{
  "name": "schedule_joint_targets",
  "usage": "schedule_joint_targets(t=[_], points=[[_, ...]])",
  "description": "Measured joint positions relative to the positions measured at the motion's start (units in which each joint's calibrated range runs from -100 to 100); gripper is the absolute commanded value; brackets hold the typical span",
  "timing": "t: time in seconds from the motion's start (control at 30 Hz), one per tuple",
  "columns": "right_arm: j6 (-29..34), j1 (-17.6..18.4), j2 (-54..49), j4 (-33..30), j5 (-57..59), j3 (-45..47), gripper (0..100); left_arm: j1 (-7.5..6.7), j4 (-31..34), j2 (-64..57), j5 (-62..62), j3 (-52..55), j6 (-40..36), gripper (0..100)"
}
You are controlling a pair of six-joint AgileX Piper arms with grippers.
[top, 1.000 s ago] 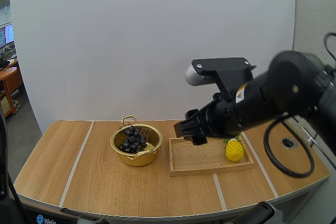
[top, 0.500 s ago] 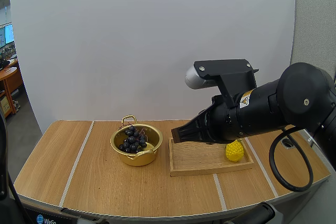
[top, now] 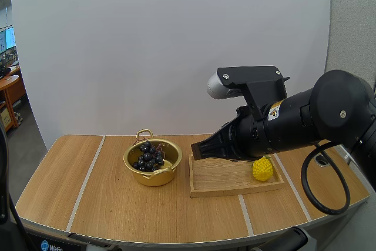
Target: Open the pot, put the grape inside, and close it
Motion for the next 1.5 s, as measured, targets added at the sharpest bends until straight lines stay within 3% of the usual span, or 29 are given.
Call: schedule_joint_targets(t=[0.27,0.47,0.57,0.97,1.03,1.2,1.3,1.5], points=[[0.0,0.0,0.0,0.0,0.0,0.0,0,0.00,0.0,0.0,1.1,0.0,0.0,0],[0.0,0.0,0.0,0.0,0.0,0.0,0,0.00,0.0,0.3,20.6,0.0,0.0,0],[0.0,0.0,0.0,0.0,0.0,0.0,0,0.00,0.0,1.9,24.6,0.0,0.0,0],[0.0,0.0,0.0,0.0,0.0,0.0,0,0.00,0.0,5.0,25.2,5.0,0.7,0],[0.0,0.0,0.0,0.0,0.0,0.0,0,0.00,0.0,5.0,25.2,7.7,0.7,0],[0.0,0.0,0.0,0.0,0.0,0.0,0,0.00,-0.6,5.3,25.2,28.6,3.9,0],[0.0,0.0,0.0,0.0,0.0,0.0,0,0.00,-7.4,5.9,25.2,44.1,7.1,0],[0.0,0.0,0.0,0.0,0.0,0.0,0,0.00,-11.3,9.0,25.2,53.5,8.8,0]])
